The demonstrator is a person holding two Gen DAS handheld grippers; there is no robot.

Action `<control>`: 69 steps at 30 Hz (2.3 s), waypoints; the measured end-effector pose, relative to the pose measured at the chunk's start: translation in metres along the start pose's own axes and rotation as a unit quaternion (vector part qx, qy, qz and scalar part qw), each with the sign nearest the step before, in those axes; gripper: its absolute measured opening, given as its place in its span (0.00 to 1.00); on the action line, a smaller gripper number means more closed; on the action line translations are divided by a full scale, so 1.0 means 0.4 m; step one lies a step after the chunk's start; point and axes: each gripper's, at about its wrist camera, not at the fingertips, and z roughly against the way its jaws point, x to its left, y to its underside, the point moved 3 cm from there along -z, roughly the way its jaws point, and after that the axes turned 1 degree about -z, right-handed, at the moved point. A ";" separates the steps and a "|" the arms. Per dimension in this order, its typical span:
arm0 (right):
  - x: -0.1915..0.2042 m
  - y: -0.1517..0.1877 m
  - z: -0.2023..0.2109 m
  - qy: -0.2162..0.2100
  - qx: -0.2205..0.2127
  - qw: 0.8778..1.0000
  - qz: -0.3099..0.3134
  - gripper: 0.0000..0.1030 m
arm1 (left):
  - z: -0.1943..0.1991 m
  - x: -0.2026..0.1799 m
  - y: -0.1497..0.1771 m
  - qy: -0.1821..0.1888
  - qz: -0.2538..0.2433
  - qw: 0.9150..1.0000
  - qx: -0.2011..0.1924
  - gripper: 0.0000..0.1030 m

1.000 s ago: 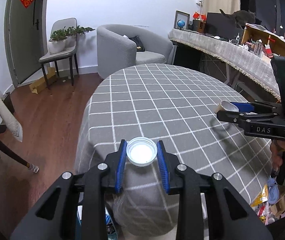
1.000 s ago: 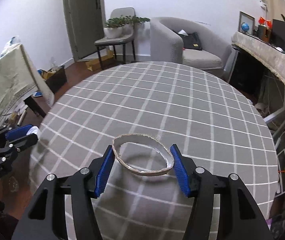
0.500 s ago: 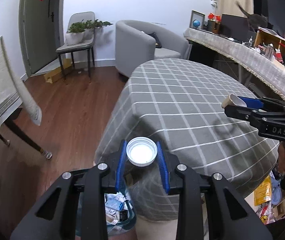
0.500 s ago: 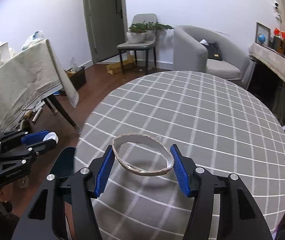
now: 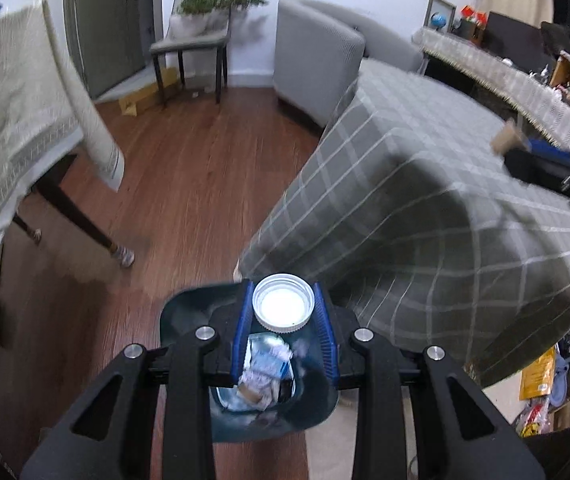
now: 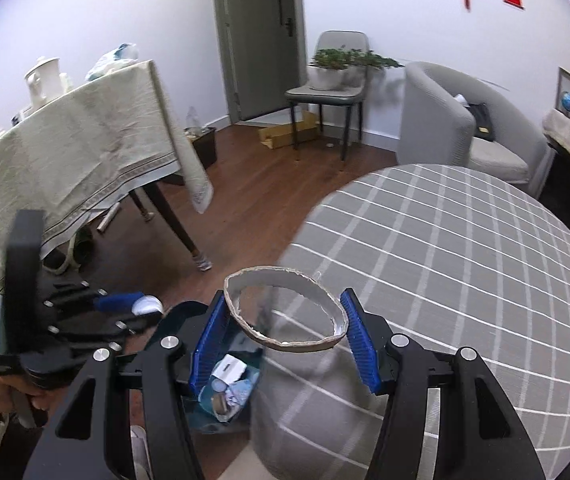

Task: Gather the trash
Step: 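Carry the white cap and tape roll over the teal bin with both tools, then open the left tool to drop the cap while the right tool drops the tape roll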

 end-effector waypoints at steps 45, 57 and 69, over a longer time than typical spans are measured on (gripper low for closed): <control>0.267 0.087 -0.296 -0.056 0.145 0.987 0.044 0.56 | 0.077 0.207 0.058 0.012 0.068 0.997 -0.025 0.52; 0.306 0.152 -0.359 -0.053 0.193 0.978 0.067 0.56 | 0.159 0.203 0.018 0.013 0.063 0.995 -0.081 0.44; 0.310 0.191 -0.374 -0.047 0.213 0.973 0.081 0.74 | 0.214 0.192 -0.019 0.010 0.058 0.992 -0.113 0.42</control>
